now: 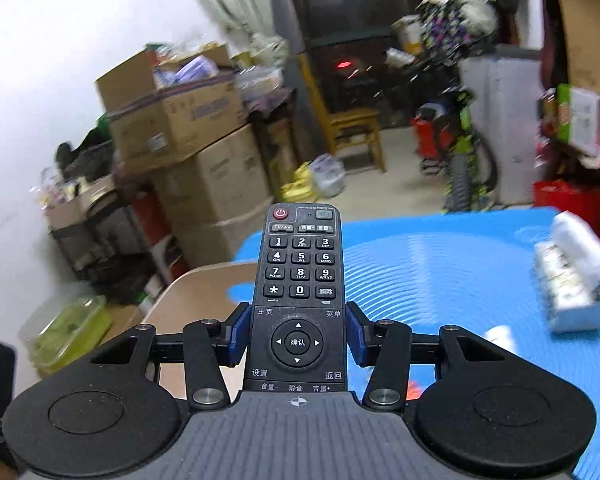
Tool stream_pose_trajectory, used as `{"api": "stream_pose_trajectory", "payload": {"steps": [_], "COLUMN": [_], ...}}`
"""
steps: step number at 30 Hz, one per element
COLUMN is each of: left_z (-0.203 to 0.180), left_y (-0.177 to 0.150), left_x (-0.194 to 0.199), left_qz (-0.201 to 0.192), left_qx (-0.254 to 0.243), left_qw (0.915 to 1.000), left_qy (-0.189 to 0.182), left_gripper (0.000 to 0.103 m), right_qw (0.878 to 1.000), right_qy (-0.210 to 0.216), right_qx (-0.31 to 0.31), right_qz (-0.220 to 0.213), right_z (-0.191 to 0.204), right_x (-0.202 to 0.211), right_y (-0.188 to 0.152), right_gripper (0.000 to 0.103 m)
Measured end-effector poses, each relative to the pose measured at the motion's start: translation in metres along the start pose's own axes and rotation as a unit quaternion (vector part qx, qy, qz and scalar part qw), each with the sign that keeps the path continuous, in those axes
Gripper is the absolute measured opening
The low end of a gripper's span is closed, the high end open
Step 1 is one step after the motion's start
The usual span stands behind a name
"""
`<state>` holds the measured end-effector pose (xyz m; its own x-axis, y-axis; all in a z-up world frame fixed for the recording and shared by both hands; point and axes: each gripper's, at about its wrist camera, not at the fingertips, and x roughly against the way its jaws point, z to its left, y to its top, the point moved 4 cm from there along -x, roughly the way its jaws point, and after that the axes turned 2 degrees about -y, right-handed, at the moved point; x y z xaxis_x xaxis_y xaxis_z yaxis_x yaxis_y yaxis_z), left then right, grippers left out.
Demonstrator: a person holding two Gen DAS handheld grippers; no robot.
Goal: Organize rigid objects
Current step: 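Lift the remote into the basket and release it with the right tool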
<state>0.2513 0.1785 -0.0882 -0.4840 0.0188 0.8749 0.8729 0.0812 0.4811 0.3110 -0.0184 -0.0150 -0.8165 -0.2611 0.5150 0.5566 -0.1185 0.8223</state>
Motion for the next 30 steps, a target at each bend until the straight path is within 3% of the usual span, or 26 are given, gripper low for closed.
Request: {"api": "stream_pose_trajectory", "payload": {"steps": [6,13,21,30], "left_z": [-0.002,-0.002,-0.002,-0.003], "left_y": [-0.001,-0.001,-0.001,-0.001], "left_x": [0.000,0.000,0.000,0.001], "left_qz": [0.000,-0.001,-0.001,-0.001], "left_qx": [-0.002,-0.005,-0.003,-0.004], "left_qw": [1.0000,1.0000,1.0000,1.0000], "left_qy": [0.002,0.004,0.000,0.001], "left_gripper": [0.003,0.003,0.003,0.003], "right_qw": [0.999,0.992,0.973,0.955], "right_qy": [0.020,0.034,0.019,0.014], "right_qx": [0.036,0.061,0.116,0.104], "right_qz": [0.034,0.108,0.197,0.276], "right_z": [0.036,0.059,0.082,0.074], "right_x": [-0.019,-0.047,-0.069,-0.080], "right_y": [-0.018,-0.042,-0.075,-0.084], "right_gripper": [0.054,0.054,0.054,0.055]}}
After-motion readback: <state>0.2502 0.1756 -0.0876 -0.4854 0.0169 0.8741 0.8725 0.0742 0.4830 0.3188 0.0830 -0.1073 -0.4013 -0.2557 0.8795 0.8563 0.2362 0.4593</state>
